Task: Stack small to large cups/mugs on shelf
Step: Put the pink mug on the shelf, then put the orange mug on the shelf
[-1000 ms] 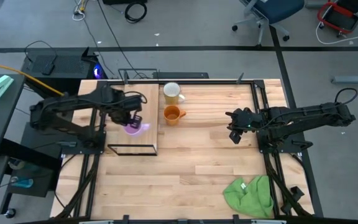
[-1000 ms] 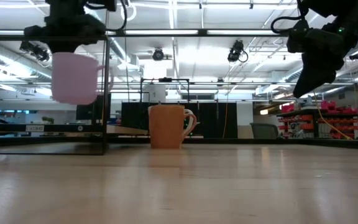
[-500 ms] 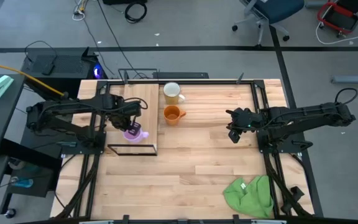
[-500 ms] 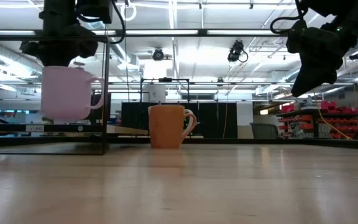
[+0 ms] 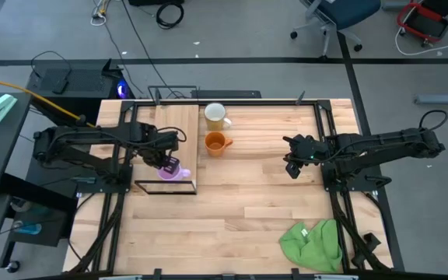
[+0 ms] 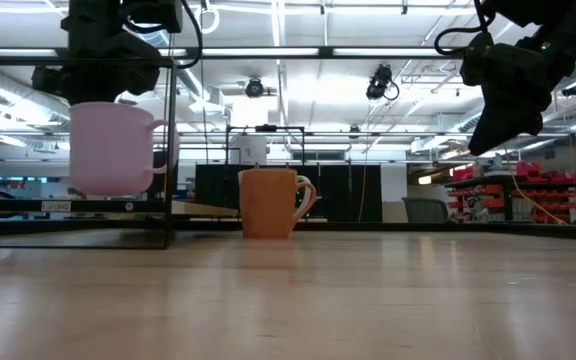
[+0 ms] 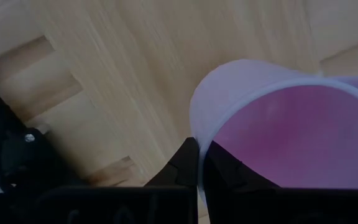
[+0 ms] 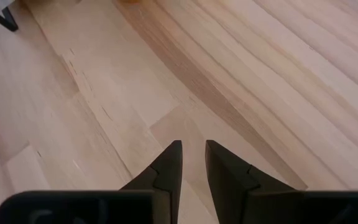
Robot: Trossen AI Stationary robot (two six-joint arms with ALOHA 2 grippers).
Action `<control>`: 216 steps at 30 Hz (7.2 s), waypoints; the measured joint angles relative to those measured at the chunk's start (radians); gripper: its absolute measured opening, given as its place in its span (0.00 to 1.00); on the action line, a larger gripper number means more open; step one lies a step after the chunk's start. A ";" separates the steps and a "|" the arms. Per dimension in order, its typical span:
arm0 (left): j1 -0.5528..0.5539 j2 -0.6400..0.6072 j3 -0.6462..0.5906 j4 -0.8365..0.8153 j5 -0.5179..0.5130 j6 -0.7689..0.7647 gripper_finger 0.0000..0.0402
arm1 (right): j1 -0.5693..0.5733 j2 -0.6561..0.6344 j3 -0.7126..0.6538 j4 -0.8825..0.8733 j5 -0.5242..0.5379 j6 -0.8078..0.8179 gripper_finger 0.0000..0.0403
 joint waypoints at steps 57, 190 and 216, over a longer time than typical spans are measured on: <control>-0.001 -0.005 -0.039 -0.003 -0.027 -0.079 0.08 | 0.000 0.000 0.000 0.000 0.000 -0.018 0.19; 0.338 0.361 0.501 0.436 0.143 0.187 0.23 | 0.000 0.000 0.000 0.099 0.008 -0.104 0.19; 0.229 0.753 0.820 -0.134 -0.040 0.310 0.23 | 0.000 0.000 0.000 0.051 0.003 -0.072 0.19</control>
